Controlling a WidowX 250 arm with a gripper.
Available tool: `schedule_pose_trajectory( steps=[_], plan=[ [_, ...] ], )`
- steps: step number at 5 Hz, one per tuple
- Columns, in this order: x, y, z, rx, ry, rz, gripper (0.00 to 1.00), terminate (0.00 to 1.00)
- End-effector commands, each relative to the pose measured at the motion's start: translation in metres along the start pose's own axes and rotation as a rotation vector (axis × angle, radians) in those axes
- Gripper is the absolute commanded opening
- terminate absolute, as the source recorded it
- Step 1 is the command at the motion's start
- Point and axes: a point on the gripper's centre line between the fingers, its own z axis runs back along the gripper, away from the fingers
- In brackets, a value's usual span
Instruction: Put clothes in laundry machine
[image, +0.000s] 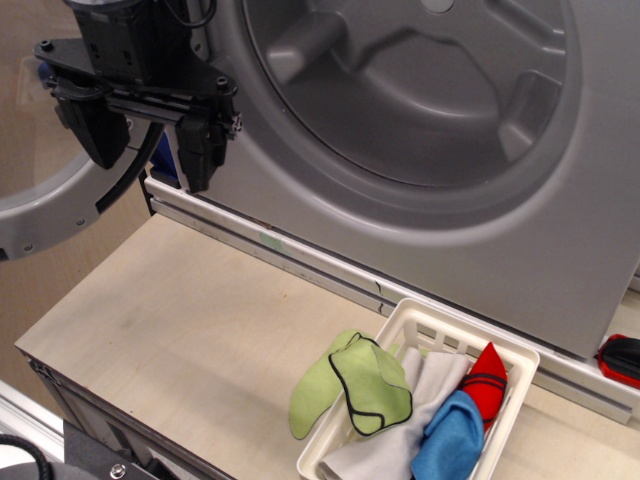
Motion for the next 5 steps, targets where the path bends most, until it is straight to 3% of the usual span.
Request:
schedule_pose_trajectory(
  steps=[1,3,4,5],
  plan=[
    [0.0,0.0,0.0,0.0,0.0,0.0,1.0,0.0],
    [-0.007,-0.063,0.003,-0.094,0.087,0.07,1.0,0.0],
    [-0.018,-0.097,-0.004,-0.1,0.066,0.011,1.0,0.0],
    [-0.031,-0.126,-0.025,-0.121,0.03,-0.067,1.0,0.0]
  ],
)
